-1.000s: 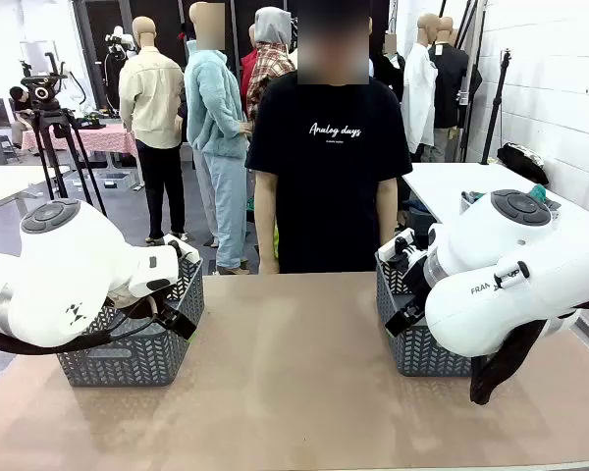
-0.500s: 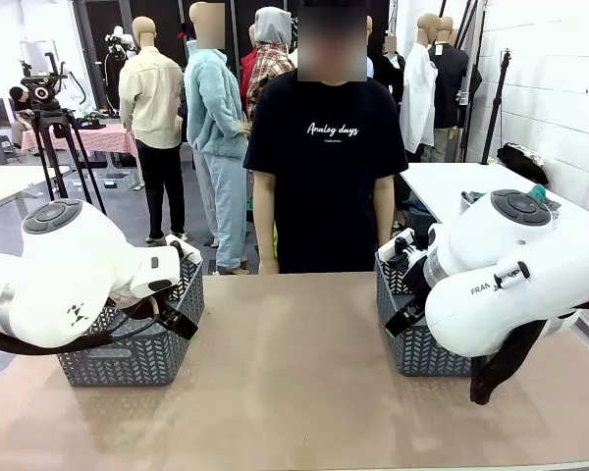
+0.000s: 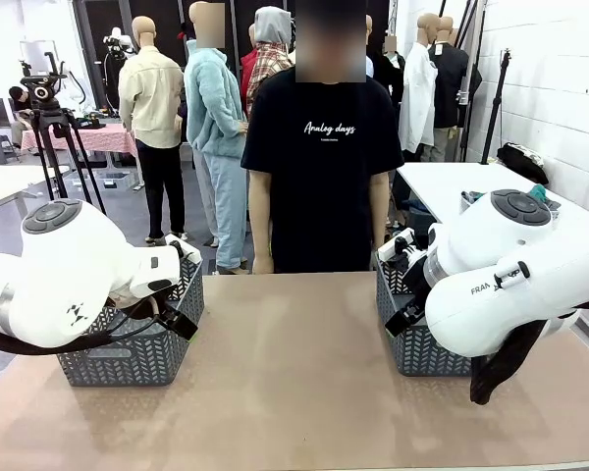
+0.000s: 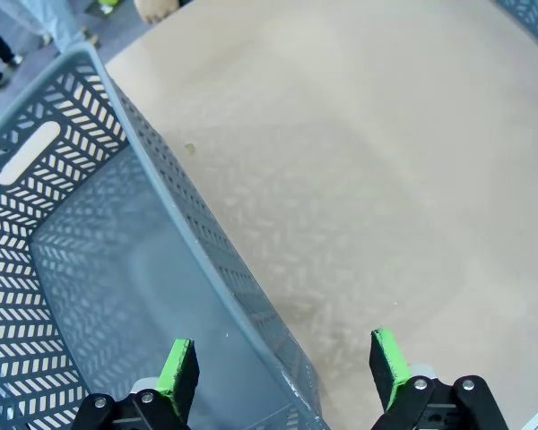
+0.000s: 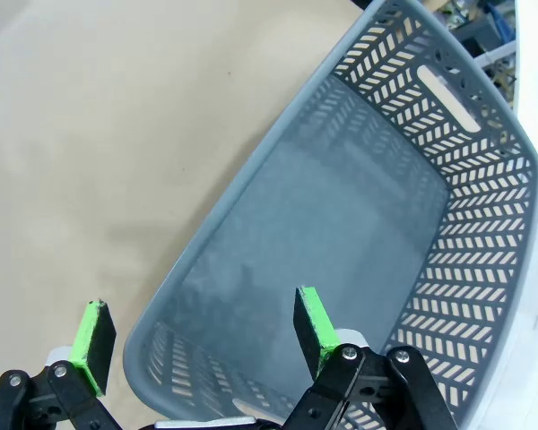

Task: Sort the tops and bottoms.
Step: Lift clothes from the center of the table with your left hand.

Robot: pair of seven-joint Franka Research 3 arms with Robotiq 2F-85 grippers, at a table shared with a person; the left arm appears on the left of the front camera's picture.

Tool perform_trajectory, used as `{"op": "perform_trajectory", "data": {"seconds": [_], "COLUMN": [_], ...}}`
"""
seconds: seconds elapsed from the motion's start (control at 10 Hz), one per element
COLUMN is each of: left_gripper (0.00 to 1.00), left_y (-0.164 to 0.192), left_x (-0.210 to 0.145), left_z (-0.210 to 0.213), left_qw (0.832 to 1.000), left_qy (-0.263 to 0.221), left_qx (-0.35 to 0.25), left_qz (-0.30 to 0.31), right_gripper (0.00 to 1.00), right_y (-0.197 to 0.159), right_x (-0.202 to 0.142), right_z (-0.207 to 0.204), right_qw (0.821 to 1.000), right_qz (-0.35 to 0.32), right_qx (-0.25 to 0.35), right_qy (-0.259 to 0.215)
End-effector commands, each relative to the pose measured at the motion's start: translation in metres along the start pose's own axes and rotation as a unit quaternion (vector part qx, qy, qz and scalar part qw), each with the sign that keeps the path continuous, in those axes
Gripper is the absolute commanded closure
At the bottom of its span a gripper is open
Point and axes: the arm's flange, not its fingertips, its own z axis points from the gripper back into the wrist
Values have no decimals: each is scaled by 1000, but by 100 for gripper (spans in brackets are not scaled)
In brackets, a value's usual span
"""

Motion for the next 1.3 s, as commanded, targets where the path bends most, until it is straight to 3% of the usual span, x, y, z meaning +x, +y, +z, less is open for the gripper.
{"op": "perform_trajectory", "data": {"seconds": [0.0, 1.2], "left_gripper": [0, 0], "left_y": [3, 3], "left_x": [-1, -1], "left_z": [0, 0], "left_qw": [1000, 1000], "left_qy": [0, 0], "left_qx": [1, 1], "left_qz": [4, 4], "right_gripper": [0, 0], "right_y": [0, 0], "right_x": [0, 0], "right_z": [0, 0], "right_qw": [1000, 1000], "right_qz": [0, 0], "right_qx": [0, 0], "right_qy": [0, 0]}}
